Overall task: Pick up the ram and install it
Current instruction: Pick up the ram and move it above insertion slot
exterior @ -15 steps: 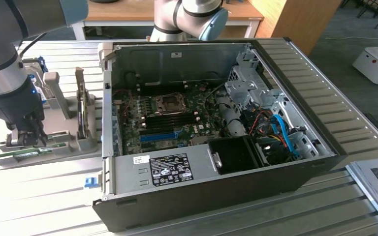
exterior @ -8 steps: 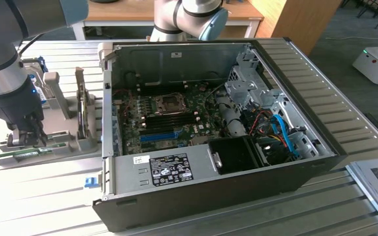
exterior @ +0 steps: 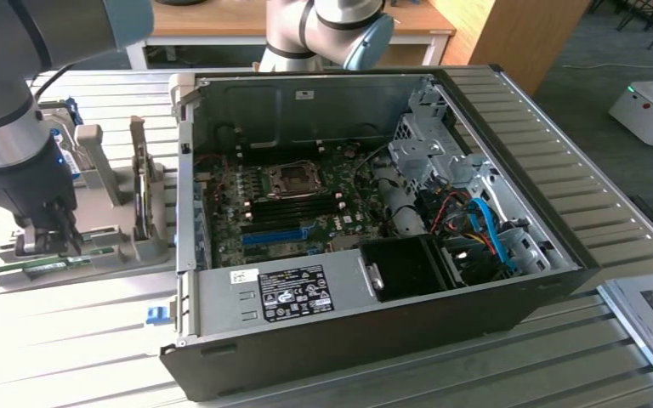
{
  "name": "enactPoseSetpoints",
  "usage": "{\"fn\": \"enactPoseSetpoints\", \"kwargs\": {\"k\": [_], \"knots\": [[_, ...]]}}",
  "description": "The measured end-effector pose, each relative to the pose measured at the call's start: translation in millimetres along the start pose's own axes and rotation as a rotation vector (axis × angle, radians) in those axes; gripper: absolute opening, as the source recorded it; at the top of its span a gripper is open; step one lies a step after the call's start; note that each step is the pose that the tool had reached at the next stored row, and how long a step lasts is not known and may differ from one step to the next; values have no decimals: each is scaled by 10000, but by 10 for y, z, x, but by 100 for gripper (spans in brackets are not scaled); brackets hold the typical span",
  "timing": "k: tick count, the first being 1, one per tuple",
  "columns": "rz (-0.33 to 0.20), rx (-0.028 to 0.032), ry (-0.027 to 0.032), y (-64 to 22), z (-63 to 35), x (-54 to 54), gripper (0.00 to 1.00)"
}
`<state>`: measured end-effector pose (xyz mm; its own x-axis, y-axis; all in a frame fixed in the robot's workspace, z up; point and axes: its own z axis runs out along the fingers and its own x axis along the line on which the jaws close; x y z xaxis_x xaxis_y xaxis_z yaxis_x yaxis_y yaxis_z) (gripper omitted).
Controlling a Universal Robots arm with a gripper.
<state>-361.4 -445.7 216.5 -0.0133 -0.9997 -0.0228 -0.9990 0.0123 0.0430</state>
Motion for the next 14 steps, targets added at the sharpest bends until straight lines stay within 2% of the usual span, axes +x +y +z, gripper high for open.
{"fn": "enactPoseSetpoints", "kwargs": {"k": [5,14], "knots": [[-1,0,0,-2,38,1,23],[1,-1,0,-1,41,-19,23]]}}
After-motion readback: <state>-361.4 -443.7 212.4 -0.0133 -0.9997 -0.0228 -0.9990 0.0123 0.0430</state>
